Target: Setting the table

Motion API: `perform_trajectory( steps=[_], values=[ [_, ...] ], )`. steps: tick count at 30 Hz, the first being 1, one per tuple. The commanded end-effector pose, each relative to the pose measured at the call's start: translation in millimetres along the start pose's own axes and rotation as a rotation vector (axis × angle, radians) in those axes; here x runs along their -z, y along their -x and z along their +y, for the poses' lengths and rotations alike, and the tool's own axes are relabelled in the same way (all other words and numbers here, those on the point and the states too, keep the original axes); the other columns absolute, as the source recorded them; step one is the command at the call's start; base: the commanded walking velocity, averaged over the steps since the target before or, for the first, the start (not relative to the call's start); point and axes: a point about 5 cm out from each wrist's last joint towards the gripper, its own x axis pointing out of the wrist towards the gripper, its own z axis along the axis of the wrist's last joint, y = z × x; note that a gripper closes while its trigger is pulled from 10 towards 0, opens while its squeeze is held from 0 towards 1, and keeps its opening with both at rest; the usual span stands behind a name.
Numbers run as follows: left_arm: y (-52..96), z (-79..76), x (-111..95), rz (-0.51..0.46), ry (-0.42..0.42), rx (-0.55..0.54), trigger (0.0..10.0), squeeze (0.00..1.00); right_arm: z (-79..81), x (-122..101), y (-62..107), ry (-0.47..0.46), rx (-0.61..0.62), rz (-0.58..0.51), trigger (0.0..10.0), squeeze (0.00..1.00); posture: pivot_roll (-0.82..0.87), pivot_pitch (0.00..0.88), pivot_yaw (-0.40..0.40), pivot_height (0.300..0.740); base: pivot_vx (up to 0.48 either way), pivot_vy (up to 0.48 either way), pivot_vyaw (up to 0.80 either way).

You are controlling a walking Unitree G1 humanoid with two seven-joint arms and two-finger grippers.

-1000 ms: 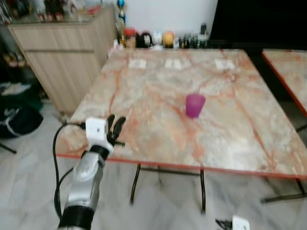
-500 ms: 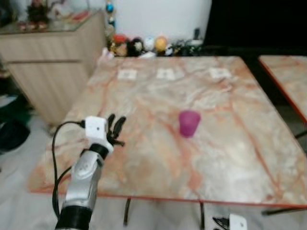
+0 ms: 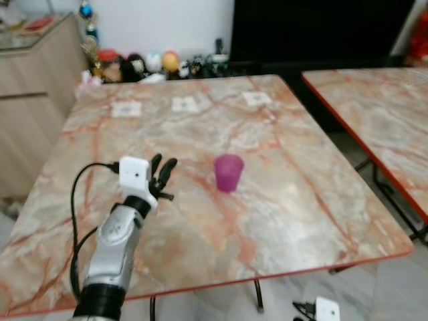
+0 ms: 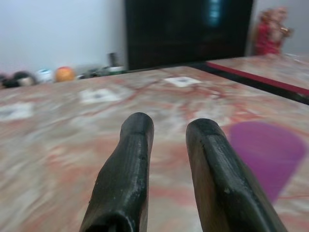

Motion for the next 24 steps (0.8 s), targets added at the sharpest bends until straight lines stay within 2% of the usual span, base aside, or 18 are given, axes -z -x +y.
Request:
perform_trajectory(
  steps=[1,9,24],
  values=[
    [-3.4,-6.5,-4,-0.011,-0.007,0.025,10.0,0.00,-6.9,-3,0.6,0.001,0.020,-0.016,10.0,0.00,0.05,0.000,-0.011,0.740,0.000,-0.412,0.00],
    [-3.2,-6.8,-4,-0.008,-0.012,0.031,10.0,0.00,-7.3,-4,0.4,-0.001,0.020,-0.025,10.0,0.00,0.05,0.000,-0.010,0.740,0.000,-0.408,0.00],
    [-13.1,-10.3,0,0.100,-0.028,0.031,10.0,0.00,-8.1,-4,0.4,0.011,0.020,-0.016,10.0,0.00,0.05,0.000,-0.012,0.740,0.000,0.000,0.00]
  ],
)
